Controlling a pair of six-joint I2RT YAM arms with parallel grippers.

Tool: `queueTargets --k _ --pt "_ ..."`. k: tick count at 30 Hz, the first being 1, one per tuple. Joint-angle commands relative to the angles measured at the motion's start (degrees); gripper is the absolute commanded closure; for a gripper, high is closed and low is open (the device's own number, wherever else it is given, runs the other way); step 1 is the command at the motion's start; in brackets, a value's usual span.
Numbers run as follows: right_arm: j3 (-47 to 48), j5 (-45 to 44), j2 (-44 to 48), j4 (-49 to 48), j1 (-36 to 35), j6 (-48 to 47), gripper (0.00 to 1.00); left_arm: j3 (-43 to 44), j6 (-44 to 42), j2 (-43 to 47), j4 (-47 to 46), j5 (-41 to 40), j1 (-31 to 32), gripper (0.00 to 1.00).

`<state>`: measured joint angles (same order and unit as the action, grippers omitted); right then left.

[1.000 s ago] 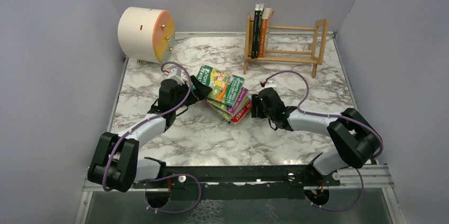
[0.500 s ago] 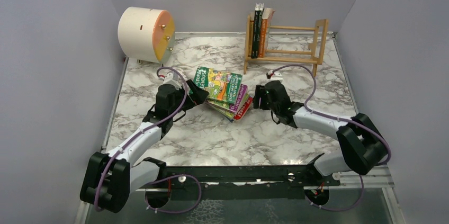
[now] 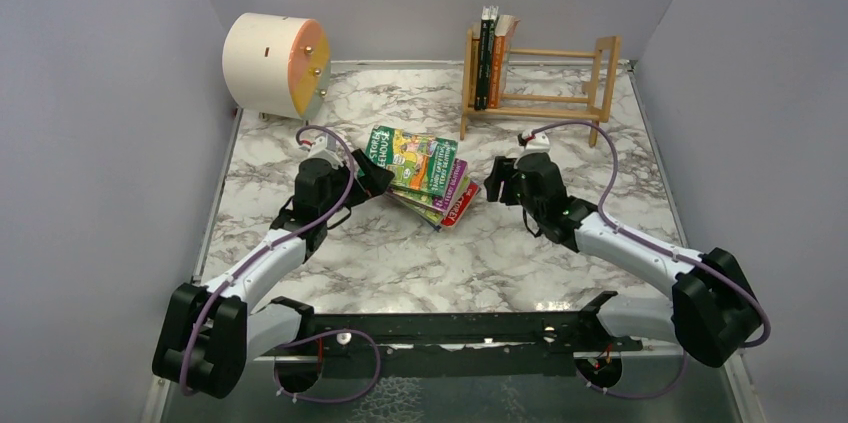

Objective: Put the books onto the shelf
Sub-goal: Adjust the book at the center of the board, then pick up the book from the center of the board.

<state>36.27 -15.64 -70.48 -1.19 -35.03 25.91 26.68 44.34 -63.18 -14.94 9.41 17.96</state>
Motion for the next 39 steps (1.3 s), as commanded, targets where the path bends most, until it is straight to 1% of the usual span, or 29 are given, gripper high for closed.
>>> queueTargets --k 1,7,12,16,19,22,24,27,28,29,30,35,39 --pt "-1.0 1.1 2.3 1.9 0.1 -1.0 0.39 0.1 -0.7 1.3 -2.6 -1.6 -0.4 0.09" --pt "-1.0 2.2 3.3 2.5 0.1 -1.3 0.39 1.7 -2.3 0.8 -1.7 -3.4 -0.7 0.15" --pt "-1.5 2.4 4.2 2.6 0.1 -1.5 0.39 1.6 -2.3 0.4 -2.8 -4.1 -0.9 0.28" --pt "-2.0 2.6 4.6 2.4 0.1 -1.4 0.39 1.5 -2.4 0.2 -4.6 -3.8 -0.9 0.33" --pt "-2.1 2.9 4.6 2.4 0.1 -1.4 0.39 0.9 -1.8 0.2 -6.5 -2.9 -0.9 0.40" --pt "-2.2 3.2 4.8 2.2 0.1 -1.2 0.39 -0.2 -1.3 1.6 -8.4 -2.8 -1.0 0.51" --pt "-2.3 3.2 4.9 2.2 0.1 -1.2 0.39 -0.6 -1.3 3.1 -8.6 -3.1 -1.0 0.60" --pt "-2.2 3.9 5.2 2.2 0.1 -1.3 0.39 -1.0 -1.4 5.8 -8.6 -3.8 -1.1 0.77" --pt "-2.0 4.2 5.3 2.3 0.1 -1.5 0.39 -1.2 -1.4 6.5 -8.5 -4.1 -1.1 0.86" --pt "-1.8 4.7 5.5 2.3 0.1 -2.0 0.39 -1.1 -1.2 7.1 -8.3 -4.3 -1.1 0.98" --pt "-1.6 5.0 5.6 2.3 0.1 -2.7 0.40 -0.9 -1.1 7.4 -7.6 -4.4 -1.1 1.00" --pt "-0.2 8.3 7.6 1.2 -0.4 -6.9 0.44 0.9 -0.4 6.5 -6.7 -2.5 -1.2 1.00" --pt "2.2 7.7 10.7 0.9 -4.0 -12.7 0.45 2.9 0.2 5.5 -5.7 -1.2 -1.2 1.00"
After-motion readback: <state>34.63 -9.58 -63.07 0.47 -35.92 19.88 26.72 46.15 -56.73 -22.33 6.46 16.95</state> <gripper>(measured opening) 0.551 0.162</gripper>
